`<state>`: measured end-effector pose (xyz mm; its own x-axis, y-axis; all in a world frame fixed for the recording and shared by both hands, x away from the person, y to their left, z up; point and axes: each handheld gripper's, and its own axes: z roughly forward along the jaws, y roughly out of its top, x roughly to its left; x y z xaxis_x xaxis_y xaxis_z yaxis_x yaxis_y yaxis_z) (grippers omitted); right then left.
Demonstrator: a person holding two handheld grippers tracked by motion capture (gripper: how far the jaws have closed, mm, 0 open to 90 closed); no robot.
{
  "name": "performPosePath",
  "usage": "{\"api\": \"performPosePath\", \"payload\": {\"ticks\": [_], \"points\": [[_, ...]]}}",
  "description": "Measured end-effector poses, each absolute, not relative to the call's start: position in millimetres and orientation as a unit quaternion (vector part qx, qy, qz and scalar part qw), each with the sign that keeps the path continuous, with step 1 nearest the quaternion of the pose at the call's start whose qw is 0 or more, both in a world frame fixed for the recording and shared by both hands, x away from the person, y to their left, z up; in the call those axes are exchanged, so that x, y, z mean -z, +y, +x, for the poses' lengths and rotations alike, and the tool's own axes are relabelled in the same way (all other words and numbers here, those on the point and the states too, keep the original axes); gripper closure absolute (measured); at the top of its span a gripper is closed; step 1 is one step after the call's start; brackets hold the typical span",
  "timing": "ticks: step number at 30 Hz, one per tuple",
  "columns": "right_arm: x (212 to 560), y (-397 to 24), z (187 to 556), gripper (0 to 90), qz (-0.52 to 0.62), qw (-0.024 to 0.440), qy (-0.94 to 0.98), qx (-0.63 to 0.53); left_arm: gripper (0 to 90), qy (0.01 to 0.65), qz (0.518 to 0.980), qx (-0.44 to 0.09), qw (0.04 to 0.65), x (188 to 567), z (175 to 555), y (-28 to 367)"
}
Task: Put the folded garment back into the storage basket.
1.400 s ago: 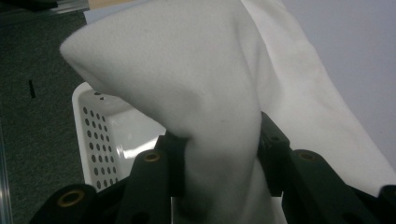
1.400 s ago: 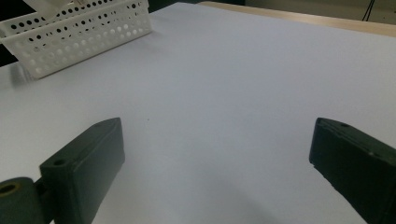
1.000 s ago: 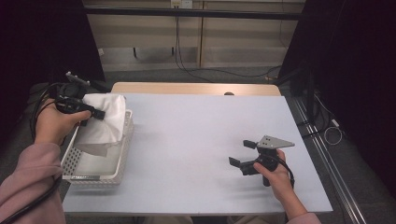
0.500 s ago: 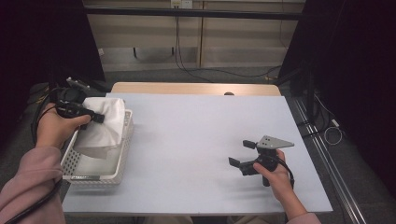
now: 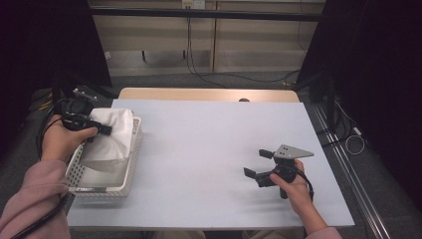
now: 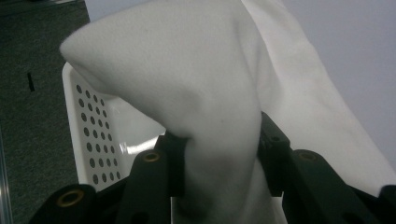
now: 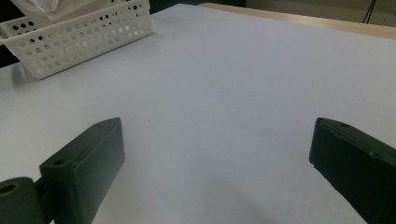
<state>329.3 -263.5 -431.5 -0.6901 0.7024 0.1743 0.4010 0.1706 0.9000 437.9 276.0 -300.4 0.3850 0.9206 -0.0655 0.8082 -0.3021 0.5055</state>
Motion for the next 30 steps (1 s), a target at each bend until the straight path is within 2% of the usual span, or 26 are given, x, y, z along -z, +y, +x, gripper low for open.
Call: {"api": "performPosePath", "payload": {"ticks": [30], "points": [[431.1, -262.7, 329.3, 3.2, 0.364, 0.144, 0.753, -0.529, 63.9, 0.539, 0.803, -0.115, 0.227, 325.7, 438.1, 286.7]]}}
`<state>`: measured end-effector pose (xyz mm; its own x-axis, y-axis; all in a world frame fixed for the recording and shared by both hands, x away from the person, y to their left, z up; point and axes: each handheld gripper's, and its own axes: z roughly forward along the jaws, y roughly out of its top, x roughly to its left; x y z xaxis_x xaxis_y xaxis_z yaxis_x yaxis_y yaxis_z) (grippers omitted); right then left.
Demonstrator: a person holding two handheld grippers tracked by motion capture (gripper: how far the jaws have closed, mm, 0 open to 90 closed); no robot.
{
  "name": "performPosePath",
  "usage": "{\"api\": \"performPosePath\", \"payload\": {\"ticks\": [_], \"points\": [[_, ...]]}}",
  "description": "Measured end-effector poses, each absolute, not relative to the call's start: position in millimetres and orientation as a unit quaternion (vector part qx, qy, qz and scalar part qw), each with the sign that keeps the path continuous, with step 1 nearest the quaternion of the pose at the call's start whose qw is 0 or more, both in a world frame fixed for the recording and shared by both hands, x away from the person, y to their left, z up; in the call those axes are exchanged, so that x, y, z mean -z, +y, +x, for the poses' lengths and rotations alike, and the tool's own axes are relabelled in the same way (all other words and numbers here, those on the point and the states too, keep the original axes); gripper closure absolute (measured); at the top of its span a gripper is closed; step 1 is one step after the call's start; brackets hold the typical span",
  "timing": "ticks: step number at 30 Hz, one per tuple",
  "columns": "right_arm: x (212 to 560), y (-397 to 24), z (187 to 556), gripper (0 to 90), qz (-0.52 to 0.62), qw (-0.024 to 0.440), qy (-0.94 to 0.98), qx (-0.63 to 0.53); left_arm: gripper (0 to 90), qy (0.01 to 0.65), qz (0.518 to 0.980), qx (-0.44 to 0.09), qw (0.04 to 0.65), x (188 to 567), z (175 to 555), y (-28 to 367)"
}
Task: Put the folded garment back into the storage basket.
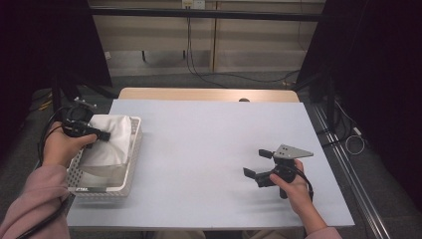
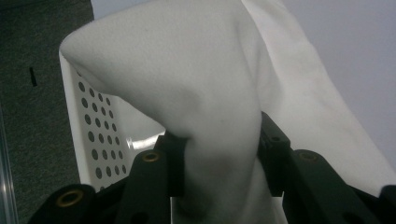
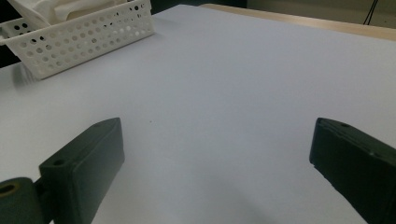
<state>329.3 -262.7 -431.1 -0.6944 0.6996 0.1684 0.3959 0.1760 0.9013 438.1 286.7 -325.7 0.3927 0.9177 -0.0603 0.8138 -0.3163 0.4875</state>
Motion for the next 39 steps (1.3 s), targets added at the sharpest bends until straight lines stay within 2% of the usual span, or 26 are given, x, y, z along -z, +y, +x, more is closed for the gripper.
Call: {"api": "performPosePath", "payload": {"ticks": [39], "points": [[430.4, -261.5, 329.2, 3.1, 0.359, 0.142, 0.753, -0.533, 61.2, 0.518, 0.818, -0.131, 0.212, 355.3, 440.6, 287.3]]}}
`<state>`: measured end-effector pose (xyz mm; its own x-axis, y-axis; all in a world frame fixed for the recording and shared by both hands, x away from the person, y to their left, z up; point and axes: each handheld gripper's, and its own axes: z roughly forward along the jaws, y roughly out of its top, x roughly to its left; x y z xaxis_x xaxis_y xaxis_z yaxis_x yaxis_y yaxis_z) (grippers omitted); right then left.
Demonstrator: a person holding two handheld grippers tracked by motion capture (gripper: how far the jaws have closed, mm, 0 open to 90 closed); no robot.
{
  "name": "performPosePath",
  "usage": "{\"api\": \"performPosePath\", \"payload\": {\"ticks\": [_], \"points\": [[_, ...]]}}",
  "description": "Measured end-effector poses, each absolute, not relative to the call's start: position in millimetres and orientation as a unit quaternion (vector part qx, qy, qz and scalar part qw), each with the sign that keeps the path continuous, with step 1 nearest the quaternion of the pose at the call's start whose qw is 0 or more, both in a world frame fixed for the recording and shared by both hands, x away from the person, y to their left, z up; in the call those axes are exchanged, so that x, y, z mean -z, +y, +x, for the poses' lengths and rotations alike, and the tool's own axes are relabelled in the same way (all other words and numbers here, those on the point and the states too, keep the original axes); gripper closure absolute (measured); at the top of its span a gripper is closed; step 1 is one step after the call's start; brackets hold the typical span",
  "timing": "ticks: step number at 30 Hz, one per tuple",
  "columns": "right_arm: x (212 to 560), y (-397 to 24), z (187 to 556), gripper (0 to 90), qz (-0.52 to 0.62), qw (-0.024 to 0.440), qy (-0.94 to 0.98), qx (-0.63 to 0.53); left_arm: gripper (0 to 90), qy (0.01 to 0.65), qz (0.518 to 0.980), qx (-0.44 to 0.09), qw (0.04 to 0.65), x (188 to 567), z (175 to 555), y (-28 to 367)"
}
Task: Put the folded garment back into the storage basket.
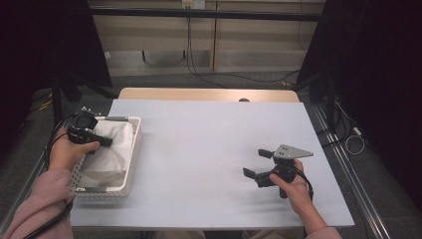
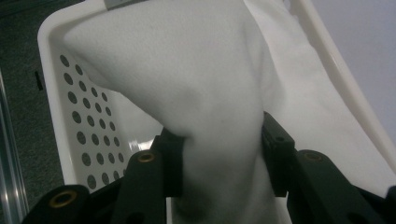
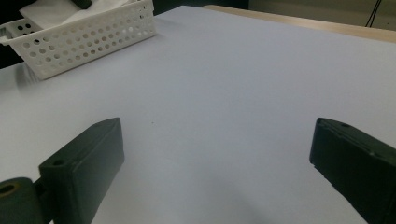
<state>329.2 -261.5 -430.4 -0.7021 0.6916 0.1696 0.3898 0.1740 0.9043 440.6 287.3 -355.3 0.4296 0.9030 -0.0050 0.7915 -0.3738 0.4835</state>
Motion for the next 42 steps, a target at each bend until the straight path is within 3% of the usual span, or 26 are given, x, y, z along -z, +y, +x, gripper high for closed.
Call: {"api": "performPosePath", "payload": {"ticks": [36, 42], "points": [[429.0, -260.3, 329.4, 3.1, 0.355, 0.142, 0.753, -0.535, 54.7, 0.521, 0.816, -0.133, 0.212, 377.6, 443.7, 282.5], [429.0, -260.5, 329.5, 3.1, 0.354, 0.144, 0.753, -0.536, 46.4, 0.53, 0.81, -0.129, 0.218, 378.6, 444.3, 283.5]]}}
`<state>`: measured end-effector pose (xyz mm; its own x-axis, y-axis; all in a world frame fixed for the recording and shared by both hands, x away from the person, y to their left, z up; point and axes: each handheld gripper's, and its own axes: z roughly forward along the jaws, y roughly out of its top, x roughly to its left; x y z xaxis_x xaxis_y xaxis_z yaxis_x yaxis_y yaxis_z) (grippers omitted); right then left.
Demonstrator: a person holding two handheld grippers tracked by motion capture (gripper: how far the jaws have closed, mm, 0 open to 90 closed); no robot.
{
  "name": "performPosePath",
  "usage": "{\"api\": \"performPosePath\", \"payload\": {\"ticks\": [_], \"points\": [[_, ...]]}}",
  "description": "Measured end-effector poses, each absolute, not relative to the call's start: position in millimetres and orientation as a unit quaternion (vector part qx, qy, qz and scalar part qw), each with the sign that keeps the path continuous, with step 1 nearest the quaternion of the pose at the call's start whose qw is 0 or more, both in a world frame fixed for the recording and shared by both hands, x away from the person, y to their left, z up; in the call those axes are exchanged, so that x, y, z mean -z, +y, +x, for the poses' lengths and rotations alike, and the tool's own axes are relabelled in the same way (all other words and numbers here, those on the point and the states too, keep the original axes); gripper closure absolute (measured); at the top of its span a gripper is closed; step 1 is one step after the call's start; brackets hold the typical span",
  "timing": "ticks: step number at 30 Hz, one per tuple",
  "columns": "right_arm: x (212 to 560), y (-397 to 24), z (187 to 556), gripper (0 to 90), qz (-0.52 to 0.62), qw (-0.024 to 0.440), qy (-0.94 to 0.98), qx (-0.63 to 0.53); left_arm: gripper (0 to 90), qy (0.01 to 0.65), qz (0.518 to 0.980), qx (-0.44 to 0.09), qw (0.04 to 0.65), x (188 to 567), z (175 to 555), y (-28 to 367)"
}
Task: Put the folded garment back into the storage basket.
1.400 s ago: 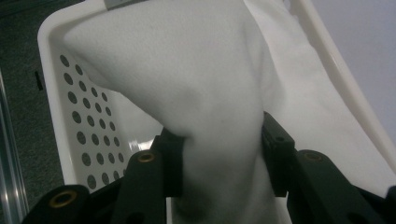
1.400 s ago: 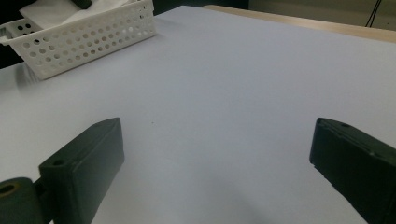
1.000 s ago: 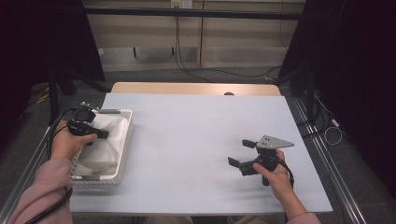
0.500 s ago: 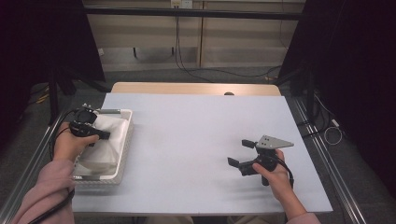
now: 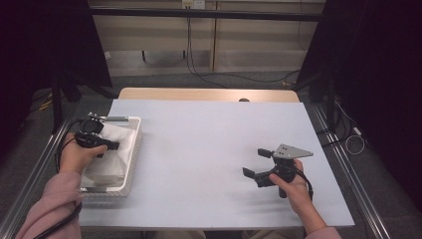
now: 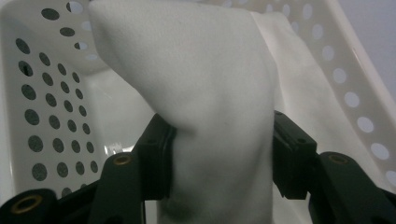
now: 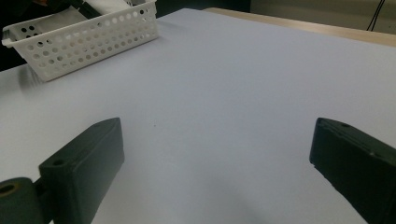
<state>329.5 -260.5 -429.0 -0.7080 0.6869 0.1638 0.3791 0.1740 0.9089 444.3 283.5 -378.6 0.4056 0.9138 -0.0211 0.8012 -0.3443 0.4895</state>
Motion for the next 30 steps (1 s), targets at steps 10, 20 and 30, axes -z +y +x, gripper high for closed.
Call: {"api": "performPosePath", "payload": {"ticks": [10, 20, 30], "points": [[428.8, -260.6, 329.7, 3.1, 0.355, 0.145, 0.752, -0.536, 33.3, 0.546, 0.794, -0.138, 0.228, 371.6, 445.7, 285.5], [428.3, -261.5, 329.1, 3.2, 0.358, 0.146, 0.751, -0.536, 28.8, 0.552, 0.787, -0.143, 0.235, 364.6, 446.2, 290.4], [428.3, -261.1, 329.3, 3.1, 0.357, 0.146, 0.752, -0.535, 26.3, 0.551, 0.785, -0.133, 0.249, 361.4, 445.3, 288.7]]}}
